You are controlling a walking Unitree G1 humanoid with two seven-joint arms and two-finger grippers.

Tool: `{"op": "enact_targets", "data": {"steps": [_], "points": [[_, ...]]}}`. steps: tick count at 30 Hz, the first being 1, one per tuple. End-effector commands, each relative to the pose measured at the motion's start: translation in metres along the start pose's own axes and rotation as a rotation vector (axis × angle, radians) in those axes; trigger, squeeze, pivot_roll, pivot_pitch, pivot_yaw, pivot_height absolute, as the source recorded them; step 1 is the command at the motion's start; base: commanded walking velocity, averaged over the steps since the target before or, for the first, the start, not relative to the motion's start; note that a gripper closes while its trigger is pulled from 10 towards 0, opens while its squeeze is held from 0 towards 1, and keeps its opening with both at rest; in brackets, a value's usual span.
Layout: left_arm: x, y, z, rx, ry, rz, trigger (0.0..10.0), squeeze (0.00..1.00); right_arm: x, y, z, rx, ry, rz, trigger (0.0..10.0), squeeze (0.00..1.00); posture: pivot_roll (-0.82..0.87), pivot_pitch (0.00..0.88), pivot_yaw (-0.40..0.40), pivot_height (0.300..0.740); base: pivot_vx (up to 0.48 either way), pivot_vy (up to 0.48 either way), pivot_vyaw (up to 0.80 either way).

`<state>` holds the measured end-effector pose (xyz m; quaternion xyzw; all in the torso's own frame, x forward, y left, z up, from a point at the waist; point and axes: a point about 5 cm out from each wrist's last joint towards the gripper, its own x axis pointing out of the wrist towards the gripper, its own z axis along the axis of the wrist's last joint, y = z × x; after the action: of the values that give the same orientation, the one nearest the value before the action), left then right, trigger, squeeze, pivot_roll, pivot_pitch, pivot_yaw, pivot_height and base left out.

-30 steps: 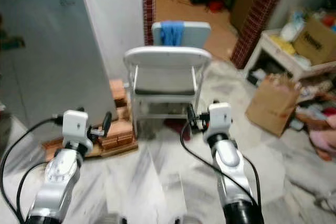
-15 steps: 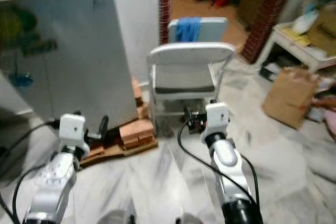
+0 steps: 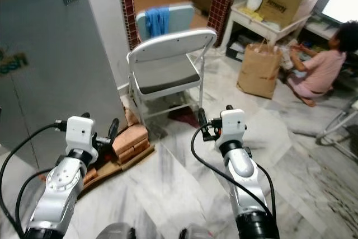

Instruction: Restocking fridge

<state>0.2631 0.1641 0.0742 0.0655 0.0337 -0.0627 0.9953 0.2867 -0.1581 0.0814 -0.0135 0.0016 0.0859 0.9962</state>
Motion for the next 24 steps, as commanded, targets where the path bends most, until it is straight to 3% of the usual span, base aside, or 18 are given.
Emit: {"op": "enact_targets", "data": {"steps": [1, 11, 24], "points": [[-0.003, 0.01, -0.003, 0.009, 0.016, 0.031, 10.0, 0.0, 0.004, 0.008, 0.005, 0.0, -0.019, 0.025, 10.0, 0.0, 0.08, 0.061, 0.001, 0.74, 0.0, 0.469, 0.0], [-0.009, 0.012, -0.01, 0.036, 0.054, 0.031, 10.0, 0.0, -0.009, 0.001, -0.004, -0.059, 0.008, 0.075, 10.0, 0.0, 0.09, 0.069, -0.003, 0.74, -0.078, 0.443, 0.0], [-0.01, 0.014, -0.014, 0.038, 0.058, 0.02, 10.0, 0.0, 0.0, -0.005, 0.003, -0.035, -0.008, 0.025, 10.0, 0.0, 0.09, 0.075, -0.009, 0.74, -0.206, 0.408, 0.0]]}}
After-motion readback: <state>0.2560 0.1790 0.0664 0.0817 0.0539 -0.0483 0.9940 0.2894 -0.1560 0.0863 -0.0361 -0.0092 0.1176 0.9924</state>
